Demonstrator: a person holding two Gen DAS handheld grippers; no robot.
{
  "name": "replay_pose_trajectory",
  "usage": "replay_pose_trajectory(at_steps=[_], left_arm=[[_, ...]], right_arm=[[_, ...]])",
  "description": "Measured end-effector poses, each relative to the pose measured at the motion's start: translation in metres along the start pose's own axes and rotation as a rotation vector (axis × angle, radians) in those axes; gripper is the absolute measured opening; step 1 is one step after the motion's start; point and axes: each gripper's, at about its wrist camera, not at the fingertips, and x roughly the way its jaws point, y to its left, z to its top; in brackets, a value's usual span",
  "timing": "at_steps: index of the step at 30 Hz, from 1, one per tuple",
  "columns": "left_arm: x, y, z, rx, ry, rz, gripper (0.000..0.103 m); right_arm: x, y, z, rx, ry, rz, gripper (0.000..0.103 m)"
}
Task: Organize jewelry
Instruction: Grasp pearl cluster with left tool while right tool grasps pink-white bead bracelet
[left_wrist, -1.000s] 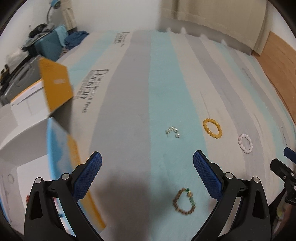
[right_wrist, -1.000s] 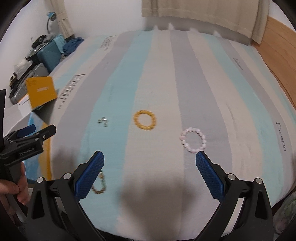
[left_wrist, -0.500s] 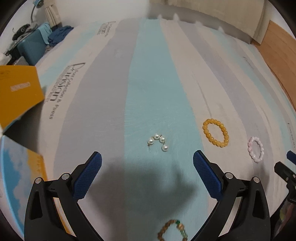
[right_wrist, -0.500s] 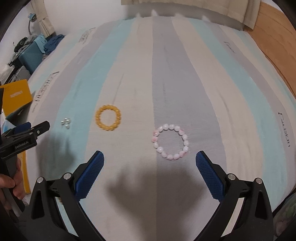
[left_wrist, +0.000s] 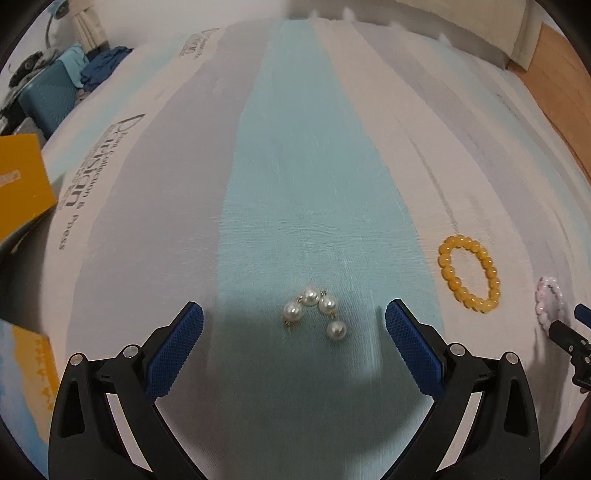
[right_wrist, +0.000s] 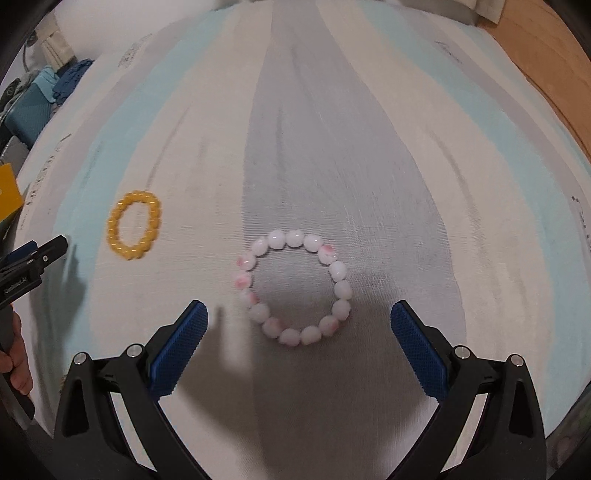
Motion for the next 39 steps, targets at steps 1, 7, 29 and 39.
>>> replay_pose_trajectory(at_steps=[1,7,29,39], left_arm=[[0.003,0.0,0.001,0.0,0.004,-0.003,0.097],[0.021,-0.003,0.001,-0.005,0.016,-0.009,0.097],[0.022,-0.003,0.009,0.033,0.03,-0.076,0.026],[0.004,-0.015,0.007,0.062,0.019,-0.084,0.025]], right_arm=[[0.003,-0.001,0.0,0.001,0.004,0.0,0.095],[0.019,-0.003,0.004,0.006,0.029,0.011,0.095],[0.023,-0.021,0.013,0.033,0.043,0.065,0.022],[0.003,-0.023,0.01,0.061,0.023,0.12,0.018]])
